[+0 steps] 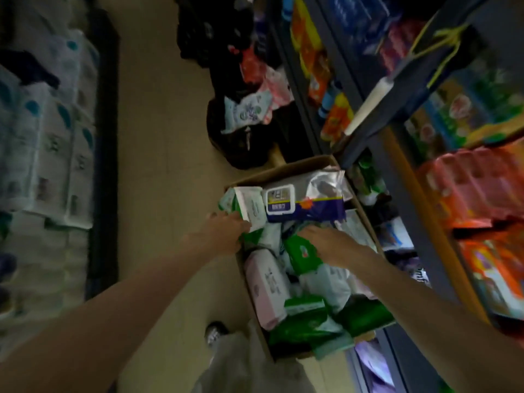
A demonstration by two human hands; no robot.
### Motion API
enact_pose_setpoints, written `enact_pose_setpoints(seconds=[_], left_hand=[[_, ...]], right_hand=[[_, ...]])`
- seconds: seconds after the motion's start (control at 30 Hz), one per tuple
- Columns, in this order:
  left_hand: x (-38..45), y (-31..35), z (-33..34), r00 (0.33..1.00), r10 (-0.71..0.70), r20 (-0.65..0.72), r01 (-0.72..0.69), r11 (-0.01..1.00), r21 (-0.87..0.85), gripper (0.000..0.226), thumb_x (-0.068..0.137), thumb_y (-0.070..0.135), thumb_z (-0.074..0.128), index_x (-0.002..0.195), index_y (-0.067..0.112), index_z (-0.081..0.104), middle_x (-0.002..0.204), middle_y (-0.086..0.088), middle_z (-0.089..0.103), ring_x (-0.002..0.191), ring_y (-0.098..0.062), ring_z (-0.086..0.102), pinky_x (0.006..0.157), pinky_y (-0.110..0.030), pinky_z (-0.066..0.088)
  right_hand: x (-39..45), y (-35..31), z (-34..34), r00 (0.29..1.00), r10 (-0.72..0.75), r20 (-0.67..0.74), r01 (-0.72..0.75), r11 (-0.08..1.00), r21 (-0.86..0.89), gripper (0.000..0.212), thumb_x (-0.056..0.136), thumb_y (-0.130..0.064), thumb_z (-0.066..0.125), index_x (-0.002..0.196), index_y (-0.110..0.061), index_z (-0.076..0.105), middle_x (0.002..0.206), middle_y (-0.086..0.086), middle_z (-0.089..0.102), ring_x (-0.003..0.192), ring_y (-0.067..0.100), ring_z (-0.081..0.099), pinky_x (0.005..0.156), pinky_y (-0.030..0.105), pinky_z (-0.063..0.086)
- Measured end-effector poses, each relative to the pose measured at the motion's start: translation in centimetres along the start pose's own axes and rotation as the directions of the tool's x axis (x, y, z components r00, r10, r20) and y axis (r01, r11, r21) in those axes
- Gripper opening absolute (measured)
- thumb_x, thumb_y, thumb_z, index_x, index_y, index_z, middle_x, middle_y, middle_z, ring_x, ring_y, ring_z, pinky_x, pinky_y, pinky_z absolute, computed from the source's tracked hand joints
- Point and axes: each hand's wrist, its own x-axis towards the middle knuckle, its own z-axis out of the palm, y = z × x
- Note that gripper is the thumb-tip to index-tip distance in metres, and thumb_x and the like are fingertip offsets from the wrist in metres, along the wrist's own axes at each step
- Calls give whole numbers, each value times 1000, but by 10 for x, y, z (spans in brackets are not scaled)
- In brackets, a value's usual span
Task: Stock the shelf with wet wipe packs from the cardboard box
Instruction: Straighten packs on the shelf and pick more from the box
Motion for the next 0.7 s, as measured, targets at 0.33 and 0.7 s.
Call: enact_pose_setpoints(seconds=[0.33, 0.7], left_hand=[[35, 9, 34, 974, 197, 113, -178, 972, -155, 68, 83, 36, 63, 142, 23, 31, 142, -4, 38, 126, -26, 41, 101, -36, 36], [37, -1, 29, 999, -29, -21, 12, 815, -580, 42, 88, 19, 60, 127, 6, 52, 126, -11, 58, 114, -24, 55, 80, -21, 40]], right_hand=[[49, -30, 8, 997, -37, 63, 39, 999, -25, 34, 83, 6, 51, 115, -3, 59, 116, 14, 56, 97, 32, 60, 75, 35, 50], [36, -31, -64, 993, -54, -105, 101, 856, 507, 9, 82, -12, 68, 80, -4, 66, 66, 9, 65, 54, 13, 64, 55, 25, 53]])
